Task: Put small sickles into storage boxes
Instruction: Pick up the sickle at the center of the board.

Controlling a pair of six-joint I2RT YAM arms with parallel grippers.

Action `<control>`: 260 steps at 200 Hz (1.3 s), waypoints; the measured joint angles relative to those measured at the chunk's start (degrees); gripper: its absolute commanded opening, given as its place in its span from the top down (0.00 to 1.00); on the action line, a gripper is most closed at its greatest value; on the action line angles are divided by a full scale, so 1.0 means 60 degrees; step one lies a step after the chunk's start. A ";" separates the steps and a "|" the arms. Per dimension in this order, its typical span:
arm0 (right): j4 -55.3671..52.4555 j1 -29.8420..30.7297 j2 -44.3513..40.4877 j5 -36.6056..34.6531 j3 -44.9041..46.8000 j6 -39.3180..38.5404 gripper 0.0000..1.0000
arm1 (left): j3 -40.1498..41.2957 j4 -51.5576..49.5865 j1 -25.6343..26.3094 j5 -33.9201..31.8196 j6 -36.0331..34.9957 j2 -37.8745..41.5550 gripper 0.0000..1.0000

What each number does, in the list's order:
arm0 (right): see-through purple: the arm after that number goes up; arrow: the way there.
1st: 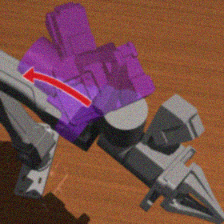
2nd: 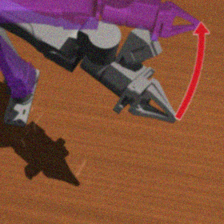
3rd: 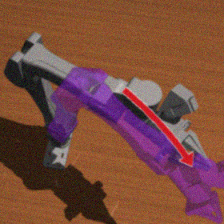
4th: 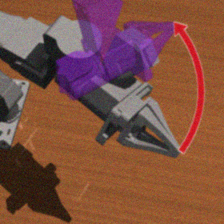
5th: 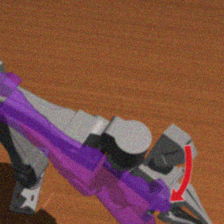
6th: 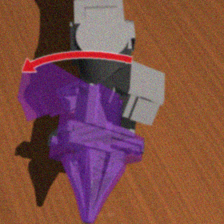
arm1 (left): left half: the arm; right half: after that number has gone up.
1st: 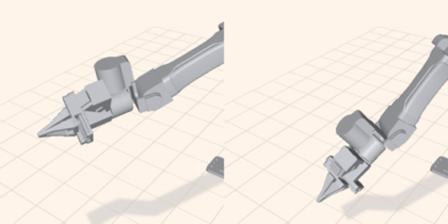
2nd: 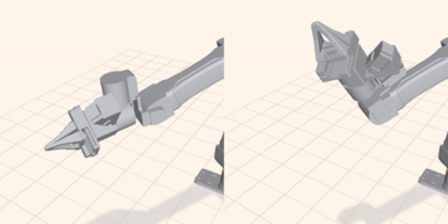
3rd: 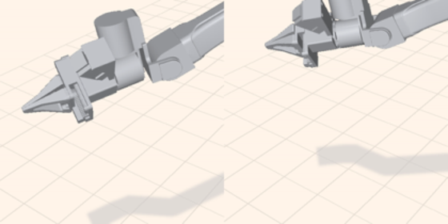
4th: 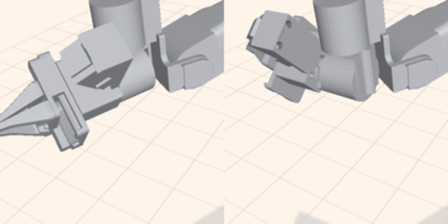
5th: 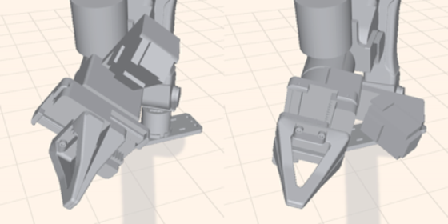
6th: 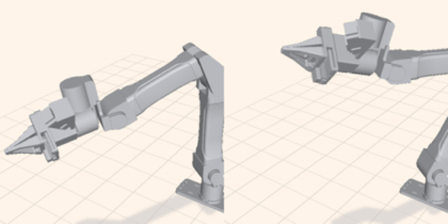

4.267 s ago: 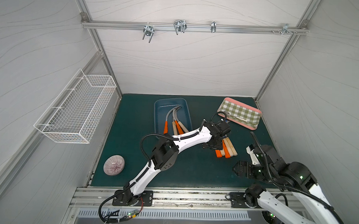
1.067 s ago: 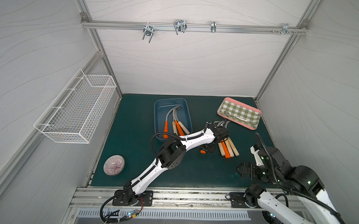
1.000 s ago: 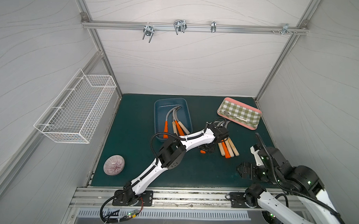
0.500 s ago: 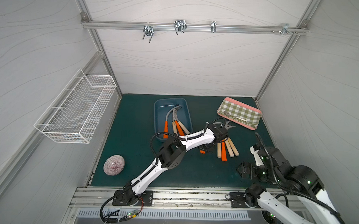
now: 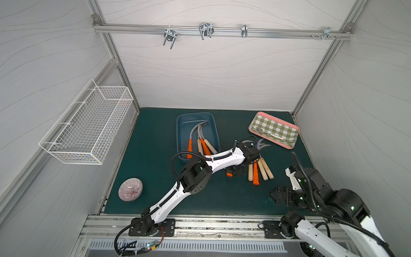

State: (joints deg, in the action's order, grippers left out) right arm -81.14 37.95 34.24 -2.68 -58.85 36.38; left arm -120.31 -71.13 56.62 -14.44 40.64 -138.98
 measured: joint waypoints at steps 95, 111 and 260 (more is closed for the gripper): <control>0.0361 0.0000 0.0233 0.0069 0.0095 0.0000 0.01 | 0.0273 -0.0135 -0.0004 -0.0018 0.0015 0.0907 0.80; 0.0415 0.0000 0.0273 0.0084 0.0117 0.0004 0.01 | 0.0321 -0.0138 -0.0004 -0.0015 0.0022 0.1035 0.80; 0.1395 0.0000 0.1260 0.0452 -0.0211 -0.0302 0.01 | 0.0980 -0.0142 -0.0568 -0.0029 0.0117 0.2710 0.80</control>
State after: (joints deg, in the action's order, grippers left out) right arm -72.77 37.95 41.80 0.03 -60.12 34.57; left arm -114.43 -71.99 53.21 -14.61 41.34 -122.72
